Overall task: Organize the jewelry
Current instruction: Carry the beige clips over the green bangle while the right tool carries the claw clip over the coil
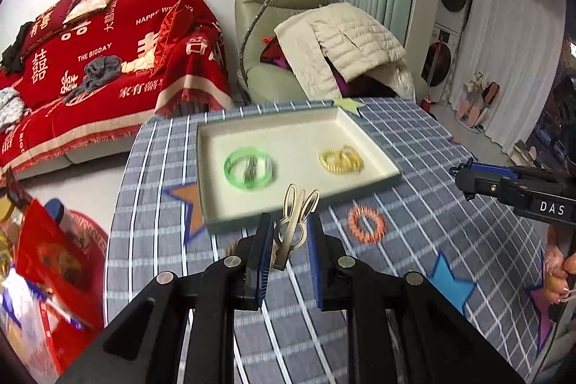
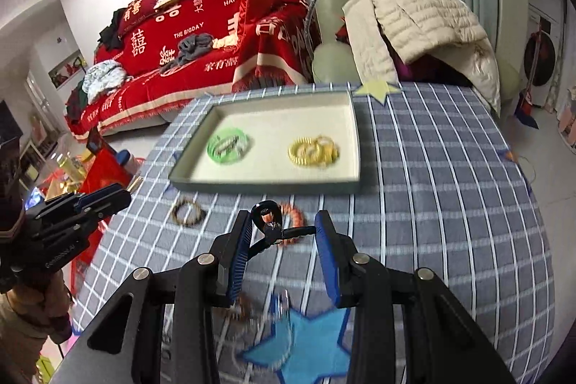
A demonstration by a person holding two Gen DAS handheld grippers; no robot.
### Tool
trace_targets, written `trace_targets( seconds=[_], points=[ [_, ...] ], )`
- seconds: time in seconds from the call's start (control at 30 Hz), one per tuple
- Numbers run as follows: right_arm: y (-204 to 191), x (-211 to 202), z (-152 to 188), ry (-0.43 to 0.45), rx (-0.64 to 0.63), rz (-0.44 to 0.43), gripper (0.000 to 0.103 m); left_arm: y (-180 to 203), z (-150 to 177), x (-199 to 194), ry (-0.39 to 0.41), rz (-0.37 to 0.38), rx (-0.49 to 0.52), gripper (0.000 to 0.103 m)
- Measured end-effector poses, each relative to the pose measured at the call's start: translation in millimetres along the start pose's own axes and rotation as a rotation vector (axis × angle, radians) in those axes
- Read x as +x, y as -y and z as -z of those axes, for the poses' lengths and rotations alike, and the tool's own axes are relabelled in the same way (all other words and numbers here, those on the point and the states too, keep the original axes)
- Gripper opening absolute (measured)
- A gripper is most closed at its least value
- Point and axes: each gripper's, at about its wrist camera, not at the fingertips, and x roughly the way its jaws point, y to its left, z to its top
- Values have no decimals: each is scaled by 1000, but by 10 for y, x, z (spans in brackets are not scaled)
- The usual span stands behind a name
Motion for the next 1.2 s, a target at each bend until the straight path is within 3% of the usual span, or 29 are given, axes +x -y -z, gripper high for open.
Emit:
trace_targets(
  seconds=[0.43, 0.67, 0.87, 1.2],
  points=[
    [46, 815, -653, -26, 26, -8, 39, -255, -586, 837, -27, -57, -43, 40],
    [226, 1380, -664, -83, 64, 25, 39, -380, -497, 1372, -98, -111, -71, 40],
    [288, 1703, -575, -120, 46, 76, 39, -364, -379, 1590, -125, -145, -40, 40],
    [265, 1845, -475, -133, 6, 126, 40, -266, -276, 1739, -145, -197, 6, 40]
  ],
)
